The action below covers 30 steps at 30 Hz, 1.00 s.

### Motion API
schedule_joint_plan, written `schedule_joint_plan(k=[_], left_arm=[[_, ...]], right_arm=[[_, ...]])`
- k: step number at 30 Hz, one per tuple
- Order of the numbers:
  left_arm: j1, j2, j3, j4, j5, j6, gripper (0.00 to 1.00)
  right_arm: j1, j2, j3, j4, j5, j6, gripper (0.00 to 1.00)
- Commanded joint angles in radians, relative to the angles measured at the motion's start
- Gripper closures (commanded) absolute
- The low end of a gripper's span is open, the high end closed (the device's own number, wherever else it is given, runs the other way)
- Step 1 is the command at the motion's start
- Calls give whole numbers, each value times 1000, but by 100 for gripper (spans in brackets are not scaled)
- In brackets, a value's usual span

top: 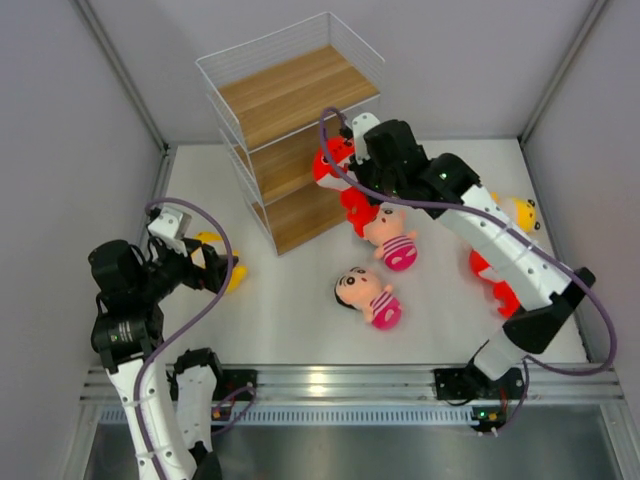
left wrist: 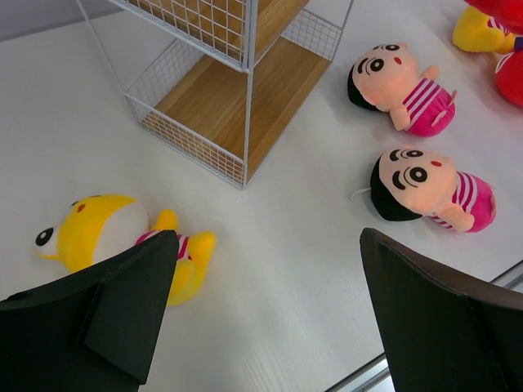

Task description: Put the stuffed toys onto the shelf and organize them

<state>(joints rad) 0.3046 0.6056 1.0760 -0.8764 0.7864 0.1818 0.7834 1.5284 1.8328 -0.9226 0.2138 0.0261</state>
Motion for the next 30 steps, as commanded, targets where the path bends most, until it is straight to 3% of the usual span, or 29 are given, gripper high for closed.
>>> schedule_joint_plan(k=[1,7,13,22,30], left_arm=[[-1,-18,-8,-7,-7,16,1],[-5,-18,-13,-10,-30,28,1],[-12,-20,-18,-16,-52,41,1],[-15,-26,-22,-24,-79,56,1],[-15,-32,-27,-27,-90,61,1]], right_arm=[[4,81,153,-127,79,-58,100],[1,208,302,-76,176,-52,100],[-7,260,344,62,211,-81,92],[-52,374,442,172,226,-57,100],[-67,392,364,363,231,-118,84]])
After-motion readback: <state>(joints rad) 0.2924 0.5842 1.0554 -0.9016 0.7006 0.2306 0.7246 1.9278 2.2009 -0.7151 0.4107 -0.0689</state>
